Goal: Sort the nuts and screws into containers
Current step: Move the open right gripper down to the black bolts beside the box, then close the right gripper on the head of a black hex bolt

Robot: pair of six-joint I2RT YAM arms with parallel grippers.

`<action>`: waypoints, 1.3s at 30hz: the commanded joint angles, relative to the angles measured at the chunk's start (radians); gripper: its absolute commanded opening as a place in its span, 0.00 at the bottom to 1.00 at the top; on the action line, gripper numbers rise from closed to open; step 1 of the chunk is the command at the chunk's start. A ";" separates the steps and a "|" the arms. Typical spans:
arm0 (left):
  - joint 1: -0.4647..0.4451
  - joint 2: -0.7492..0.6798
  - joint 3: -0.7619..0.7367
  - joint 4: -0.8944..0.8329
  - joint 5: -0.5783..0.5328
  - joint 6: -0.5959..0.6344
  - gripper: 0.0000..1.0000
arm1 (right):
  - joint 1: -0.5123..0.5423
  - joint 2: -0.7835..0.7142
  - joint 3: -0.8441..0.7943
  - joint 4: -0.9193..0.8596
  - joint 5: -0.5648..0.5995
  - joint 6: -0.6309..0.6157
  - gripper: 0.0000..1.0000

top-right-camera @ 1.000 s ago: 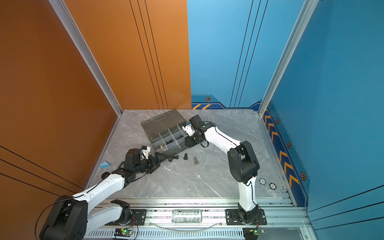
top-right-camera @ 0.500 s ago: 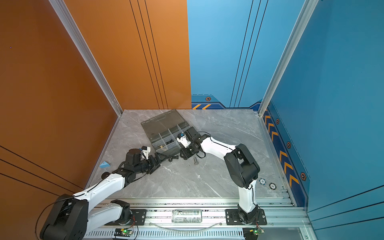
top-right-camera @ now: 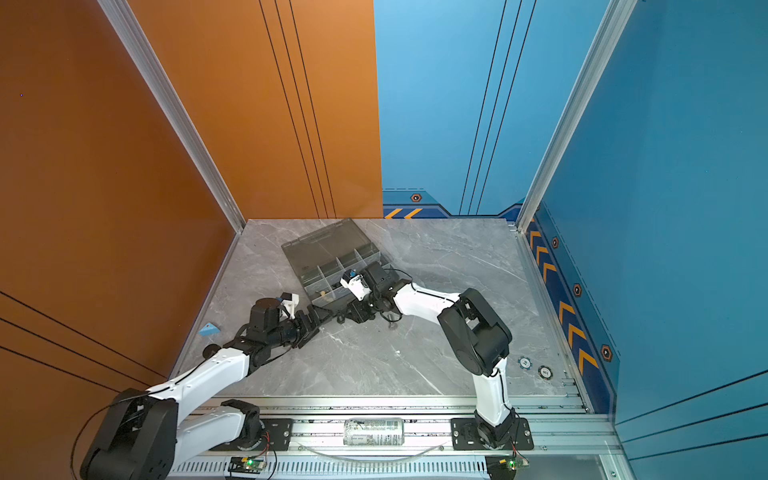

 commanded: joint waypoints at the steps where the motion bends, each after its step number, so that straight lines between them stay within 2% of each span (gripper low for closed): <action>1: 0.010 -0.002 -0.015 0.014 0.020 -0.005 0.98 | 0.000 0.021 -0.019 0.070 -0.005 0.025 0.48; 10: 0.017 -0.003 -0.015 0.006 0.021 0.001 0.98 | 0.000 0.052 -0.027 0.109 0.004 0.032 0.48; 30: 0.024 0.005 -0.017 0.012 0.030 0.002 0.98 | 0.008 0.105 -0.023 0.080 0.024 0.019 0.47; 34: 0.025 0.005 -0.016 0.013 0.031 0.002 0.98 | 0.017 0.106 -0.028 0.070 0.052 0.012 0.47; 39: 0.024 0.001 -0.019 0.013 0.031 0.000 0.98 | 0.034 0.109 -0.020 0.030 0.117 -0.014 0.41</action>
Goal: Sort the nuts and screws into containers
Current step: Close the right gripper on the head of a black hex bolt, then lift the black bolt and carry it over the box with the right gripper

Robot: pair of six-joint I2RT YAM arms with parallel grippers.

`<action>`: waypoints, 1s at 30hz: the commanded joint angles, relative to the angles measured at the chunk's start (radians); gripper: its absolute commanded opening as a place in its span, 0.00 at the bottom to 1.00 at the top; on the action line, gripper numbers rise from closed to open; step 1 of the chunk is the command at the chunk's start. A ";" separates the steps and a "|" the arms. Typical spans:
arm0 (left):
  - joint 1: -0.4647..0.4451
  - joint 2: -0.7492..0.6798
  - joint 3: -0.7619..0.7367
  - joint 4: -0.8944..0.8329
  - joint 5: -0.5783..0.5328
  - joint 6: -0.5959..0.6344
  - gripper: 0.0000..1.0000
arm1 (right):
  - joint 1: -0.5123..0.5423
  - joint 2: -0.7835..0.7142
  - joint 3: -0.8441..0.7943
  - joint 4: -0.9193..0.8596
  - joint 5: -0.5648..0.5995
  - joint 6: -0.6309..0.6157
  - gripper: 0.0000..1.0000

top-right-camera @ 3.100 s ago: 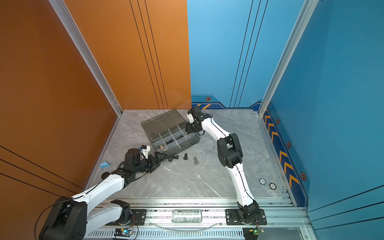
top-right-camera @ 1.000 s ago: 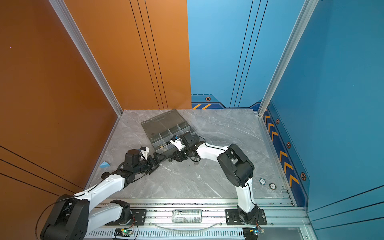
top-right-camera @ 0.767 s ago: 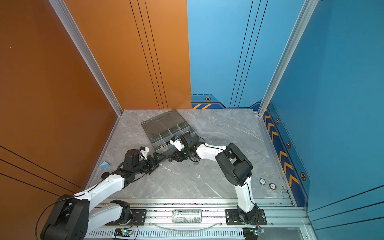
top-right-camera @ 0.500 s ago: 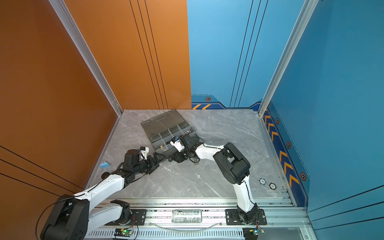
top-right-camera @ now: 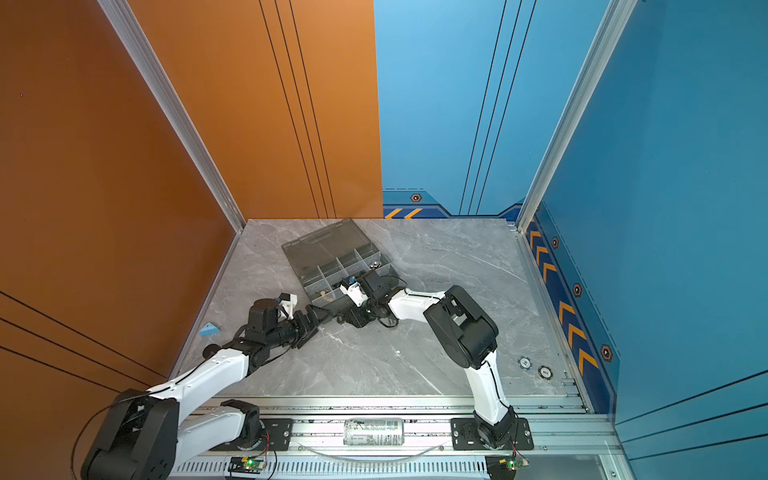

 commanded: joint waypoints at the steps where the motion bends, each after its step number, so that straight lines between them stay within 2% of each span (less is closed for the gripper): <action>1: 0.009 0.000 -0.014 0.006 0.022 -0.001 0.98 | 0.017 0.016 -0.006 -0.069 0.071 -0.024 0.41; 5: 0.009 -0.003 -0.015 0.004 0.022 0.000 0.98 | 0.025 0.016 -0.012 -0.081 0.105 -0.027 0.37; 9: 0.010 -0.002 -0.014 0.001 0.022 0.000 0.98 | 0.025 0.016 -0.013 -0.099 0.129 -0.022 0.27; 23: 0.015 -0.032 -0.010 -0.028 0.021 0.001 0.98 | 0.008 -0.065 -0.035 -0.143 0.110 -0.024 0.00; 30: 0.023 -0.061 -0.008 -0.045 0.021 0.002 0.98 | -0.012 -0.171 -0.041 -0.182 0.082 -0.047 0.00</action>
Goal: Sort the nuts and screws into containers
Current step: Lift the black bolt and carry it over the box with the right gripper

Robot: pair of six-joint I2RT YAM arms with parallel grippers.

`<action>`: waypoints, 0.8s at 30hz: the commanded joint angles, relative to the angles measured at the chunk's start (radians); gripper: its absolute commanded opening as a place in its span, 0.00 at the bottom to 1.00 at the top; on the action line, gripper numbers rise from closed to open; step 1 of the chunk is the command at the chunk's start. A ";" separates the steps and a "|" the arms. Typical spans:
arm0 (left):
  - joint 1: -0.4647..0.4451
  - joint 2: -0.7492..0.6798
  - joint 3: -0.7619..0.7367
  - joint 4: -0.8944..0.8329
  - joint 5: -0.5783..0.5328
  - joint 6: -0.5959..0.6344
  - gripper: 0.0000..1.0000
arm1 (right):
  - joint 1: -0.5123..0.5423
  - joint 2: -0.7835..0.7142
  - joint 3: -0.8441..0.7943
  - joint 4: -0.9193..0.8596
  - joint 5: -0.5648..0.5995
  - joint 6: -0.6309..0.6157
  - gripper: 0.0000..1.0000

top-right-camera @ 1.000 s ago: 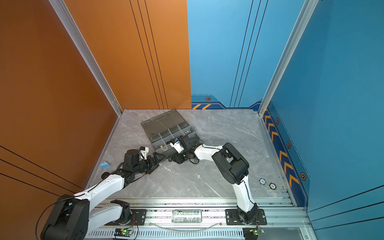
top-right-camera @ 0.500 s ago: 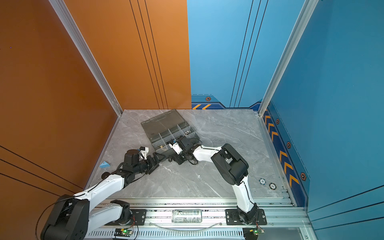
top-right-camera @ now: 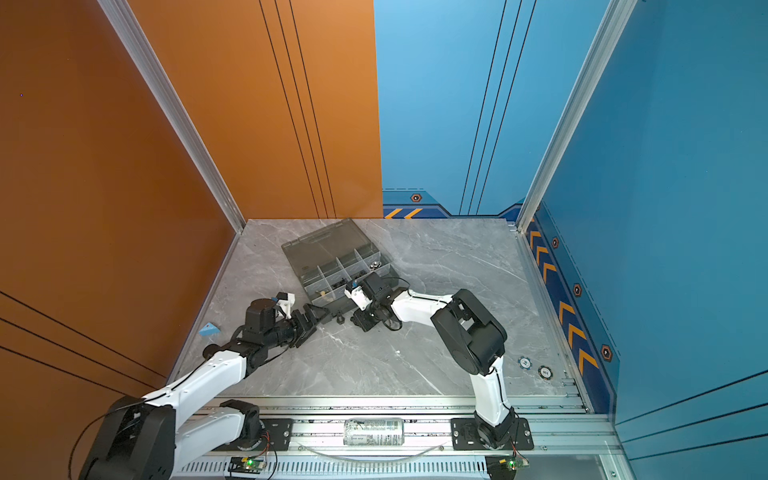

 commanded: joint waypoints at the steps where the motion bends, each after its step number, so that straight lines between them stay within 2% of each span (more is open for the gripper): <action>1: 0.011 -0.020 -0.008 -0.028 0.019 0.000 0.98 | -0.014 -0.086 0.003 -0.049 0.000 -0.023 0.00; 8: 0.012 -0.020 -0.009 -0.026 0.022 0.000 0.98 | -0.042 -0.099 0.103 -0.092 -0.032 -0.056 0.00; 17: 0.015 -0.021 -0.013 -0.019 0.034 -0.004 0.98 | -0.045 0.034 0.308 -0.158 -0.030 -0.094 0.00; 24: 0.021 -0.022 -0.015 -0.029 0.031 0.000 0.98 | -0.045 0.113 0.389 -0.169 -0.021 -0.094 0.00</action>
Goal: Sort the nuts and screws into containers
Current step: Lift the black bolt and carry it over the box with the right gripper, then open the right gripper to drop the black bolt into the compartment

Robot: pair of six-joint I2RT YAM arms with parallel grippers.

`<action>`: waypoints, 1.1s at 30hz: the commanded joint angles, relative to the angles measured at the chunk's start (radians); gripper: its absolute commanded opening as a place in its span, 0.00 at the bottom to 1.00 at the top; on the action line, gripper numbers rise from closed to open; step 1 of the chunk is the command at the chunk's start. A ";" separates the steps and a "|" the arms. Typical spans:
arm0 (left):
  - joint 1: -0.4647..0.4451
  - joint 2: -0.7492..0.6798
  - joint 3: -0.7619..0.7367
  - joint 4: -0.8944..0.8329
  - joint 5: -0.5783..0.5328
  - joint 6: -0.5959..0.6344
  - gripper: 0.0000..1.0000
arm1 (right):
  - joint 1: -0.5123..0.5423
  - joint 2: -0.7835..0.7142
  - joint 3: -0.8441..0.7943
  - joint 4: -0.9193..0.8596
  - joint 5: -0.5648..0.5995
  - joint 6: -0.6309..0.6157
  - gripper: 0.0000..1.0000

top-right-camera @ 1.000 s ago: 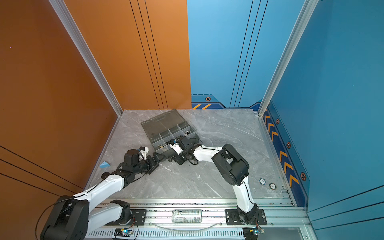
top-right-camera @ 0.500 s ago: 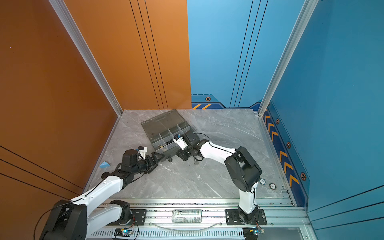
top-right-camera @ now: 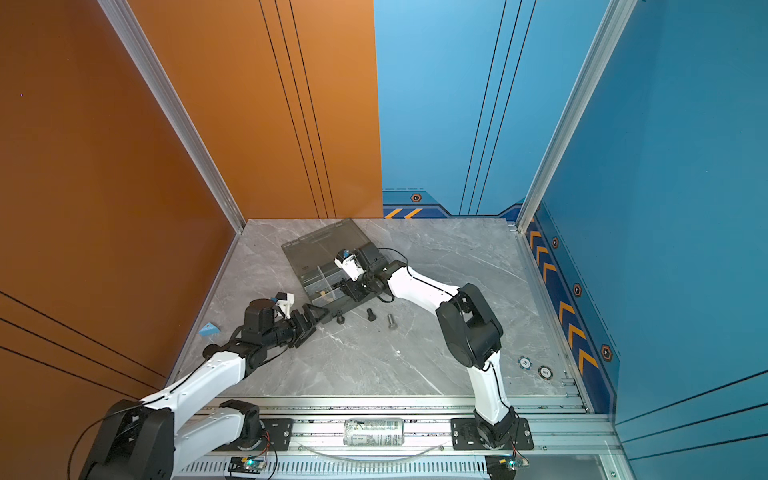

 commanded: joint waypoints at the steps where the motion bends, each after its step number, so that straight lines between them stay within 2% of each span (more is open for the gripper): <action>1: 0.012 -0.011 -0.014 -0.018 0.023 0.000 0.98 | 0.000 0.036 0.049 -0.043 0.002 -0.014 0.00; 11: 0.016 0.003 -0.010 -0.012 0.029 0.003 0.98 | 0.000 0.091 0.097 -0.062 0.013 -0.016 0.00; 15: 0.016 0.005 -0.009 -0.013 0.029 0.003 0.98 | 0.006 0.098 0.118 -0.079 0.026 -0.019 0.10; 21: 0.018 0.005 -0.012 -0.011 0.030 0.004 0.98 | 0.015 0.078 0.116 -0.079 0.066 -0.016 0.31; 28: 0.018 0.006 -0.017 -0.006 0.031 0.003 0.98 | 0.022 0.028 0.054 -0.047 0.062 -0.010 0.40; 33: 0.019 0.005 -0.021 -0.003 0.031 0.002 0.98 | 0.028 -0.059 -0.022 -0.019 0.060 0.009 0.41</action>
